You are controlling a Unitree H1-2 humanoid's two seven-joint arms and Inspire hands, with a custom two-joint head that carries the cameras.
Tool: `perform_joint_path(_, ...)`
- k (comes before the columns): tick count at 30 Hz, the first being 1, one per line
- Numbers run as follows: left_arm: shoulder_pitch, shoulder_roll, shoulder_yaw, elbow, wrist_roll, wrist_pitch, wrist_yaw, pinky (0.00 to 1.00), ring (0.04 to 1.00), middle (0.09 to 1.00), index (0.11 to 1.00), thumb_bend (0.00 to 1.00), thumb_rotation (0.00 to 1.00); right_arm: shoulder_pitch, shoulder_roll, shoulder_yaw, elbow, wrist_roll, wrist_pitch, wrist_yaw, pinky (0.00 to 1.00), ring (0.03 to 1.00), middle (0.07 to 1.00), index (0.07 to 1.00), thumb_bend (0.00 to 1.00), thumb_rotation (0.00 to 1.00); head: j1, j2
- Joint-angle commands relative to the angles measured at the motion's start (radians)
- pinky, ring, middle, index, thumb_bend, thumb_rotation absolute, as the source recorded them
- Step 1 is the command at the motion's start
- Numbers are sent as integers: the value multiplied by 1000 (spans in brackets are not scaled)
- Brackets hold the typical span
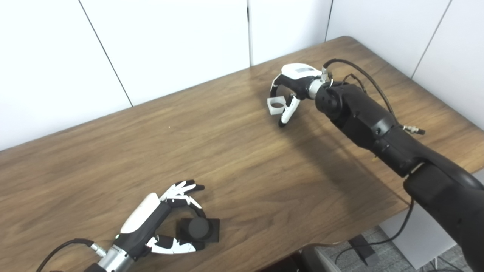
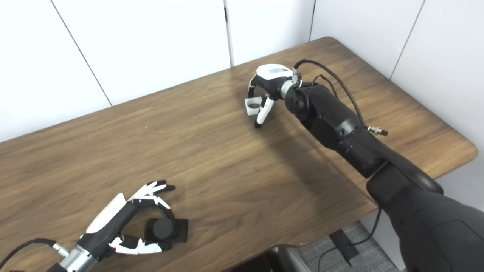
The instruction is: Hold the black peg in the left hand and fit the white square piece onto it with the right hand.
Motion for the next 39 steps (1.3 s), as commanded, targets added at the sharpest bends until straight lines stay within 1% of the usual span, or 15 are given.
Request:
perform_joint_path(1,2,27,2,-27,19,15,-16,983,970,893,489,521,55,19,-4,15,54,-44,-16,-56,857,857,810,496,513,139,1,4)
perform_joint_path(6,4,25,2,-39,18,24,-19,984,970,893,488,521,56,18,1,26,78,-50,-36,-100,839,837,785,491,511,139,6,6)
perform_joint_path(12,8,24,2,-33,21,16,-11,982,970,889,488,521,56,14,2,36,101,-45,-49,-129,822,831,776,488,513,140,16,9)
perform_joint_path(18,10,28,3,-42,25,28,-15,985,969,889,488,521,56,14,7,36,96,-41,-37,-130,823,831,771,487,514,139,16,11)
perform_joint_path(23,12,28,5,-45,23,33,-15,978,967,889,489,521,56,22,5,30,86,-33,-47,-141,811,820,762,486,515,136,22,17)
perform_joint_path(28,8,27,5,-35,21,26,-12,982,970,892,489,521,57,41,-9,5,25,-10,-82,-150,834,823,764,486,516,136,21,19)
perform_joint_path(33,-2,27,4,-25,20,29,-17,987,972,893,489,521,57,59,-17,-29,-66,18,-111,-148,868,837,771,486,516,137,18,18)
perform_joint_path(39,-5,26,3,-18,18,29,-19,982,972,894,489,521,56,74,-27,-59,-169,41,-145,-138,881,837,776,484,516,137,17,19)
